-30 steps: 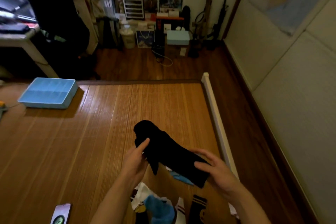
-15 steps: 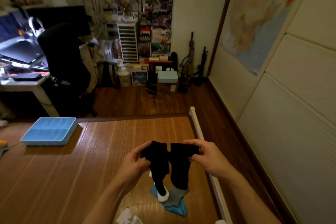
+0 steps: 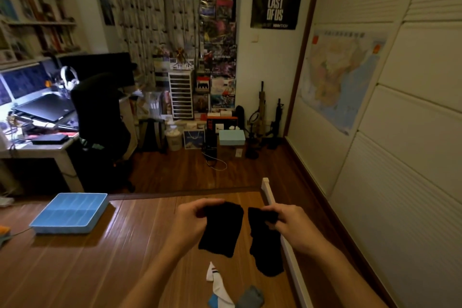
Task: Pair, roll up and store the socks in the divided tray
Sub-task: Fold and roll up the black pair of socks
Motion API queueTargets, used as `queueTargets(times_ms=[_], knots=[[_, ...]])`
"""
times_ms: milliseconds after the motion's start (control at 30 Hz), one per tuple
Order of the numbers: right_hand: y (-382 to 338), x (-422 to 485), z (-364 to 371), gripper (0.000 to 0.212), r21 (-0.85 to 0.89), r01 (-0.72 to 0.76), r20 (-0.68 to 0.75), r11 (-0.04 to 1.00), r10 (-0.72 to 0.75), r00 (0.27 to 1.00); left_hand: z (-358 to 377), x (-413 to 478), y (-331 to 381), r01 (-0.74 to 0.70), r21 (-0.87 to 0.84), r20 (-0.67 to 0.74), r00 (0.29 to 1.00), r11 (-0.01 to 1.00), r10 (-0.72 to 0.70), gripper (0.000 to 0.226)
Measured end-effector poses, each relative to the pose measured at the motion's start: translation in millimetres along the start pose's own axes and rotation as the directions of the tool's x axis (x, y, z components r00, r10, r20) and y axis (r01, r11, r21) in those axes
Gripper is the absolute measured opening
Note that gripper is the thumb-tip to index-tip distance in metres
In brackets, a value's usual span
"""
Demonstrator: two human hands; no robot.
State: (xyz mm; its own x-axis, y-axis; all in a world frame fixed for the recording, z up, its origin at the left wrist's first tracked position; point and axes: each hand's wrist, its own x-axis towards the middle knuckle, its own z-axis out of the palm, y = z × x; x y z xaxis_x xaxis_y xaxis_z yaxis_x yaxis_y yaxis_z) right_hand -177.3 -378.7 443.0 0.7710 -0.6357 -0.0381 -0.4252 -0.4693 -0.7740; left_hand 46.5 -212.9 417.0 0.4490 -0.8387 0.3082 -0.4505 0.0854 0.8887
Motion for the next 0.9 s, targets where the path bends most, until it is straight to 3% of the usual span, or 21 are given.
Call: queueTargets(times_ms=[100,167,233,367,500,567,667,733,800,900], knots=[[-10,0,-3,0.011,0.037,0.057,-0.109,0.998,-0.052,0.993,-3,7,-2,0.028,0.046,-0.102,0.995,0.999,-0.023,0.011],[-17,1,-4,0.01,0.087,0.101,-0.182,0.991,-0.084,0.98,-6,11,-1,0.062,0.115,-0.186,0.982,0.991,-0.039,0.021],[-22,4,-4,0.011,0.066,0.12,-0.24,0.99,-0.101,0.966,-9,13,5,0.093,0.054,-0.194,0.978,0.994,-0.081,0.027],[-33,6,-3,0.024,0.207,0.184,-0.204,0.961,-0.142,0.969,-13,10,21,0.183,-0.21,-0.028,0.981,0.96,-0.193,0.047],[-42,2,0,0.028,0.36,0.227,-0.187,0.905,-0.169,0.968,-13,12,34,0.237,-0.507,0.074,0.97,0.829,-0.232,0.019],[-44,3,1,0.026,0.396,0.209,-0.208,0.894,-0.134,0.969,-12,11,32,0.291,-0.633,0.177,0.957,0.718,-0.232,0.02],[-47,6,1,0.02,0.401,0.196,-0.273,0.895,-0.087,0.958,-13,11,25,0.424,-0.784,0.268,0.89,0.454,-0.368,0.038],[-47,7,0,0.019,0.408,0.177,-0.301,0.896,-0.051,0.952,-14,14,16,0.451,-0.825,0.302,0.861,0.341,-0.41,0.05],[-49,7,-1,0.019,0.446,0.159,-0.299,0.881,-0.021,0.954,-15,14,13,0.491,-0.809,0.337,0.837,0.322,-0.43,0.055],[-53,6,-4,0.017,0.511,0.149,-0.279,0.847,0.0,0.96,-14,12,18,0.53,-0.744,0.353,0.829,0.407,-0.434,0.057]])
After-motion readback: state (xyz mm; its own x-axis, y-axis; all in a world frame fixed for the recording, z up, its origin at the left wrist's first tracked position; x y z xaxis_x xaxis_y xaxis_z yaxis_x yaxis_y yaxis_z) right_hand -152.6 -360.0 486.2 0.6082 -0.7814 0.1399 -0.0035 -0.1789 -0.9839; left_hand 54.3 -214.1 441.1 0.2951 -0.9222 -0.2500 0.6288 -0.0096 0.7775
